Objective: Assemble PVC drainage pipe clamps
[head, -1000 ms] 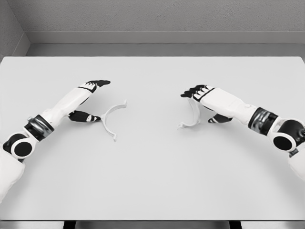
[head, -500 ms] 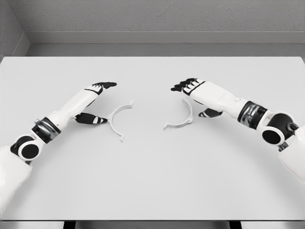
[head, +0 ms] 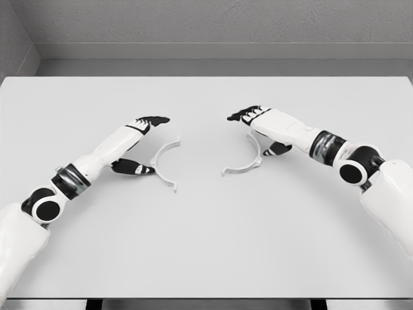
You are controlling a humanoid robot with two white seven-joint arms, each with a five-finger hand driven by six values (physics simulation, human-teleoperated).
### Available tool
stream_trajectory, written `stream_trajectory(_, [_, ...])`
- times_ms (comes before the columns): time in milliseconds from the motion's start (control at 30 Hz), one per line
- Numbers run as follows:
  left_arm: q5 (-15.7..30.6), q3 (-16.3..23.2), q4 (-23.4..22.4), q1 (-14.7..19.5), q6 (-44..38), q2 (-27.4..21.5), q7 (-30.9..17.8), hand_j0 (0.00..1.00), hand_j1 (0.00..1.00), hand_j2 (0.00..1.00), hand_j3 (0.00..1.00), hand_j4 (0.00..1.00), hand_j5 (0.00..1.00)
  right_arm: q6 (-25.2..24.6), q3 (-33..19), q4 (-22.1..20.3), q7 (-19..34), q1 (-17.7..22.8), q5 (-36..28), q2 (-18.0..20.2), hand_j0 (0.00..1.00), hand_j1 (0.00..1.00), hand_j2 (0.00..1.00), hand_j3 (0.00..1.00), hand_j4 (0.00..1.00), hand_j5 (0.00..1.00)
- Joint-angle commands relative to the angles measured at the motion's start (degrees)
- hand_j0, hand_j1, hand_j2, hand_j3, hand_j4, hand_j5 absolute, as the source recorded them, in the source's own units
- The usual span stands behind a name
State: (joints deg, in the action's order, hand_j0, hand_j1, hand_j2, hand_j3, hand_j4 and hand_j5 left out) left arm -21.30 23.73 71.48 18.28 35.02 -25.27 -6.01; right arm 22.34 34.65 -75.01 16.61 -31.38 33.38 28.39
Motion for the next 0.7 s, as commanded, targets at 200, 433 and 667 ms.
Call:
stream_trajectory(200, [0.1,0.0,0.3,0.1,0.0,1.7,0.0,1.0,1.0,1.0,1.0,1.0,1.0,0.0,0.7,0.2,0.0,-0.5,-0.2,-1.5,1.0,1.0,1.0,1.0,1.0,1.0])
stream_trajectory(433, [0.0,0.5,0.3,0.0,0.0,3.0,0.0,1.0,1.0,1.0,1.0,1.0,1.0,-0.1,1.9,1.7,0.0,-1.8,-0.2,-2.8,1.0,1.0,1.0,1.0,1.0,1.0])
stream_trajectory(667, [0.0,0.5,0.4,0.0,0.0,3.6,0.0,1.0,1.0,1.0,1.0,1.0,1.0,-0.1,2.9,3.3,0.1,-2.5,0.2,-5.5,1.0,1.0,1.0,1.0,1.0,1.0])
